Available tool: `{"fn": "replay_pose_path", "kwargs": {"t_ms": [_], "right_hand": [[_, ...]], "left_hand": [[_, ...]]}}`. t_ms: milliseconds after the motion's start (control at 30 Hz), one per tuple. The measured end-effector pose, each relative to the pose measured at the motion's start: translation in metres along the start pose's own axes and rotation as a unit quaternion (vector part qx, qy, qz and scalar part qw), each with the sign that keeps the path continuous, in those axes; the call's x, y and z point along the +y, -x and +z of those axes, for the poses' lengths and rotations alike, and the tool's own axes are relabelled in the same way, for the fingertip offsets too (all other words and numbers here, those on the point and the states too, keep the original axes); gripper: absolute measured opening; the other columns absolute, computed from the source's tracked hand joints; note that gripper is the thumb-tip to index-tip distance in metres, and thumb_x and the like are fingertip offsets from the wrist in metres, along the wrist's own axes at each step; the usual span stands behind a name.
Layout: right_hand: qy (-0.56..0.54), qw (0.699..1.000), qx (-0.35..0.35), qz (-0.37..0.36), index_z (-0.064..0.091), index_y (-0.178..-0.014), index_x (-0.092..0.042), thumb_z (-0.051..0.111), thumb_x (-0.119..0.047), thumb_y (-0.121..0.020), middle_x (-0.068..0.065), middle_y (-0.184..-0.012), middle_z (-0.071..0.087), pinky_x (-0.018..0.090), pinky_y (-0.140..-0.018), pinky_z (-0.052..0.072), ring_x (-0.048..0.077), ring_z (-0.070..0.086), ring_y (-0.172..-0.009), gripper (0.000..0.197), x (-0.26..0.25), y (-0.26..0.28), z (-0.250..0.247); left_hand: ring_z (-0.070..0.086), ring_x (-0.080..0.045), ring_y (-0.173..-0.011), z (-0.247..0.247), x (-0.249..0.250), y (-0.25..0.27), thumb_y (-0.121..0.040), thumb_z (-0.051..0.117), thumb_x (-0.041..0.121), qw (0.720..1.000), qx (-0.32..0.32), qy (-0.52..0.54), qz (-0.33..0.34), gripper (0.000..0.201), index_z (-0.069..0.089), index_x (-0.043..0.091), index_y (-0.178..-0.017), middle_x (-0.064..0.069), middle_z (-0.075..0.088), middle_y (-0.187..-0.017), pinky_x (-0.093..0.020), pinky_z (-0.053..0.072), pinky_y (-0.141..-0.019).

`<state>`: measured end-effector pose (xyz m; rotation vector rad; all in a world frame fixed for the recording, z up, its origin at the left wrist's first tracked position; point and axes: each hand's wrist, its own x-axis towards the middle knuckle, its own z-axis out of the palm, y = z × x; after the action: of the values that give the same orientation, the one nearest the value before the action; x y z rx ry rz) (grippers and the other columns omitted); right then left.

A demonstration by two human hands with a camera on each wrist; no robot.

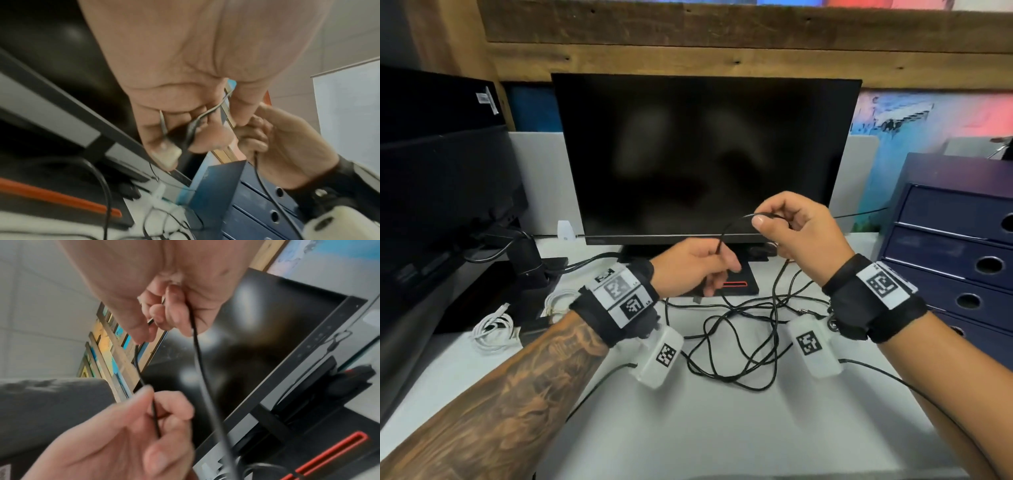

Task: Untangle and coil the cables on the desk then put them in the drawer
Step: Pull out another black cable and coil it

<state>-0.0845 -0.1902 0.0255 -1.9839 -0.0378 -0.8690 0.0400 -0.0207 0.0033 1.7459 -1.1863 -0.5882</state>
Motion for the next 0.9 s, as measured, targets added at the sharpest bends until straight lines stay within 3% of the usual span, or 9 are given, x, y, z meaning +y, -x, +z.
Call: {"fn": "replay_pose_path", "kwargs": {"t_ms": [133, 267, 333, 400, 533, 600, 733, 800, 900], "right_hand": [[-0.001, 0.999, 0.039, -0.018, 0.066, -0.093, -0.023, 0.066, -0.018, -0.095, 0.028, -0.089, 0.06, 0.035, -0.066, 0.052, 0.04, 0.056, -0.075, 0.006, 0.0, 0.001, 0.007], [0.014, 0.997, 0.064, -0.029, 0.061, -0.094, -0.022, 0.063, -0.015, -0.097, -0.008, -0.073, 0.055, 0.024, -0.066, 0.048, 0.009, 0.051, -0.068, 0.008, 0.006, 0.006, 0.018], [0.008, 0.998, 0.057, -0.028, 0.058, -0.097, -0.021, 0.06, -0.015, -0.098, -0.009, -0.076, 0.052, 0.025, -0.067, 0.047, 0.006, 0.05, -0.07, 0.006, 0.007, 0.009, 0.027], [-0.008, 0.998, 0.05, -0.039, 0.056, -0.1, -0.02, 0.058, -0.016, -0.098, -0.008, -0.081, 0.051, 0.028, -0.07, 0.047, 0.007, 0.05, -0.074, 0.005, 0.007, 0.01, 0.031], [0.016, 0.995, 0.092, -0.021, 0.048, -0.127, -0.03, 0.069, -0.029, -0.091, -0.004, -0.104, 0.054, 0.026, -0.081, 0.051, 0.009, 0.058, -0.094, 0.042, 0.015, 0.011, 0.029], [-0.004, 0.999, 0.027, 0.045, 0.053, -0.129, -0.027, 0.072, -0.041, -0.087, -0.003, -0.093, 0.057, 0.03, -0.076, 0.051, 0.009, 0.056, -0.081, 0.048, 0.018, 0.015, 0.031], [0.085, 0.942, -0.304, 0.117, 0.074, -0.103, -0.024, 0.074, -0.038, -0.089, -0.011, -0.064, 0.053, 0.025, -0.061, 0.04, 0.006, 0.044, -0.058, 0.02, 0.028, 0.043, 0.057], [0.137, 0.924, -0.343, 0.1, 0.076, -0.096, -0.027, 0.073, -0.039, -0.089, -0.009, -0.057, 0.047, 0.029, -0.063, 0.038, 0.01, 0.04, -0.056, 0.014, 0.035, 0.051, 0.066], [0.139, 0.937, -0.306, 0.094, 0.076, -0.091, -0.024, 0.073, -0.032, -0.089, 0.006, -0.067, 0.06, 0.027, -0.065, 0.043, 0.007, 0.047, -0.06, 0.008, 0.036, 0.044, 0.059]], "left_hand": [[0.04, -0.004, -0.047, 0.03, 0.005, 0.001, -0.09, 0.06, 0.057, 1.0, 0.004, 0.007, -0.022, 0.049, 0.069, 0.009, -0.097, 0.01, 0.053, -0.062, -0.024, 0.034, -0.05], [0.048, 0.003, -0.046, 0.046, 0.003, 0.001, -0.091, 0.066, 0.041, 0.999, -0.024, -0.02, 0.012, 0.029, 0.069, 0.016, -0.105, 0.018, 0.058, -0.063, -0.012, 0.036, -0.047], [0.047, 0.001, -0.043, 0.054, 0.003, 0.002, -0.097, 0.062, 0.03, 0.999, -0.035, -0.011, 0.015, 0.011, 0.068, 0.021, -0.098, 0.019, 0.062, -0.061, -0.018, 0.036, -0.046], [0.035, -0.005, -0.04, 0.055, 0.002, 0.001, -0.103, 0.052, 0.023, 0.999, -0.024, 0.044, 0.001, 0.019, 0.066, 0.014, -0.094, 0.009, 0.066, -0.063, -0.023, 0.029, -0.044], [0.022, -0.009, -0.042, 0.024, 0.001, -0.005, -0.107, 0.04, 0.024, 0.983, 0.093, 0.161, 0.009, 0.029, 0.061, 0.009, -0.094, 0.003, 0.037, -0.054, -0.02, 0.022, -0.043], [0.019, -0.009, -0.044, 0.008, 0.008, -0.006, -0.108, 0.038, 0.026, 0.962, 0.129, 0.241, 0.032, 0.03, 0.059, 0.008, -0.094, 0.004, 0.032, -0.053, -0.021, 0.021, -0.043], [0.022, -0.008, -0.043, -0.017, 0.023, -0.004, -0.108, 0.036, 0.027, 0.928, 0.178, 0.319, 0.076, 0.031, 0.057, 0.01, -0.092, 0.005, 0.032, -0.054, -0.023, 0.023, -0.044], [0.023, -0.008, -0.044, -0.031, 0.026, -0.001, -0.108, 0.036, 0.028, 0.923, 0.21, 0.308, 0.094, 0.032, 0.057, 0.01, -0.093, 0.005, 0.033, -0.054, -0.025, 0.023, -0.045], [0.023, -0.009, -0.046, -0.047, 0.026, 0.005, -0.108, 0.037, 0.03, 0.926, 0.25, 0.265, 0.102, 0.032, 0.058, 0.011, -0.093, 0.005, 0.033, -0.056, -0.025, 0.023, -0.045]]}}
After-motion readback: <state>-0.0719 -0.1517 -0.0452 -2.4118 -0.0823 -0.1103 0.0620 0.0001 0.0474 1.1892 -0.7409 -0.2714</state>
